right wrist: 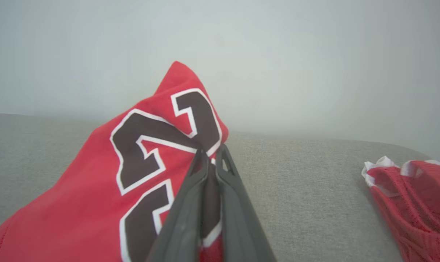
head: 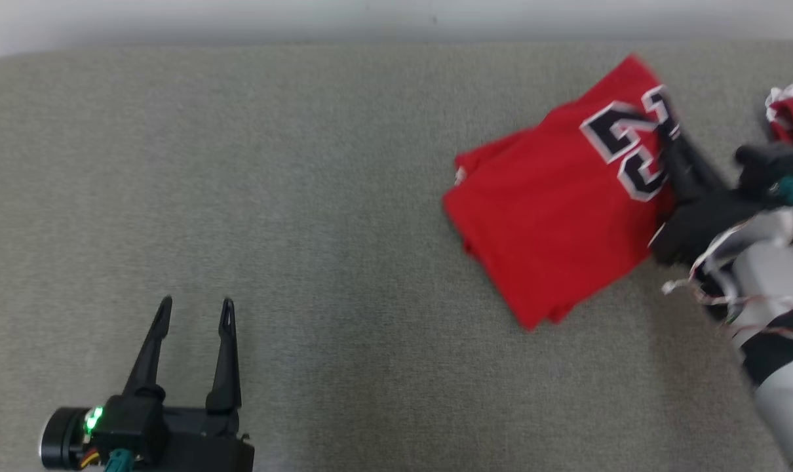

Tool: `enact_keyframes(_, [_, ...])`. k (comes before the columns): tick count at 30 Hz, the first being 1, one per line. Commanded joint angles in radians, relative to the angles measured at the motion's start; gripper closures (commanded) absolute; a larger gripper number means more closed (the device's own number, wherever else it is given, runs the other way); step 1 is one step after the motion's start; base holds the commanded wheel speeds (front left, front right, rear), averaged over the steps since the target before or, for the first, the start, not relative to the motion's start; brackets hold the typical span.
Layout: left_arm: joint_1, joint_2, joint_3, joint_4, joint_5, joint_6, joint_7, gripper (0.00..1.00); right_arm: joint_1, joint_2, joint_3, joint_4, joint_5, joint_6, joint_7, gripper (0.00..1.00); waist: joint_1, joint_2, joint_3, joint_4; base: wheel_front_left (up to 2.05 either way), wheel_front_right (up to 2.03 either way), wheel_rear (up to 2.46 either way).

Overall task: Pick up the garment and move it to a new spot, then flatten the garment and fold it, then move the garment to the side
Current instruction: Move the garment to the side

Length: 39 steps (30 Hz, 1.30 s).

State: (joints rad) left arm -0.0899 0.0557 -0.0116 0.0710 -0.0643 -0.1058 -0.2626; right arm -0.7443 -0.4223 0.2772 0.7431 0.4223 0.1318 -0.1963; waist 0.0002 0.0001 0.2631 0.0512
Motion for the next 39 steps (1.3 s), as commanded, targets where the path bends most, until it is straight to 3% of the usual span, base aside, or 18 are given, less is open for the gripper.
enact_keyframes(1, [-0.033, -0.001, -0.007, -0.016, 0.008, -0.001, -0.003, 0.0, -0.041, -0.038, 0.003, -0.014, 0.009, -0.003, 0.005, 1.0, -0.0002, -0.0001, 0.116, -0.075, 0.0, 0.0, 0.0])
enact_keyframes(12, [-0.166, 0.024, -0.028, -0.078, 0.051, -0.004, -0.003, 0.0, -0.179, -0.253, 0.021, -0.06, 0.033, -0.003, 0.014, 1.0, -0.0002, -0.0001, 0.262, -0.192, 0.0, 0.0, 0.0])
enact_keyframes(18, [-0.197, 0.047, -0.023, -0.108, 0.062, 0.003, -0.003, 0.0, -0.245, -0.329, 0.026, -0.026, 0.055, -0.003, 0.012, 1.0, -0.0002, -0.0001, 0.321, -0.239, 0.0, 0.0, 0.0])
enact_keyframes(32, [-0.222, 0.064, -0.066, -0.209, 0.092, 0.017, -0.002, 0.0, -0.414, -0.508, 0.05, 0.097, 0.04, -0.003, 0.053, 1.0, -0.0002, -0.0001, 0.419, -0.228, 0.0, 0.0, 0.0])
enact_keyframes(39, [-0.233, 0.075, -0.078, -0.224, 0.096, 0.026, -0.002, 0.0, -0.459, -0.535, 0.064, 0.172, 0.015, -0.003, 0.067, 1.0, -0.0002, -0.0001, 0.446, -0.214, 0.0, 0.0, 0.0])
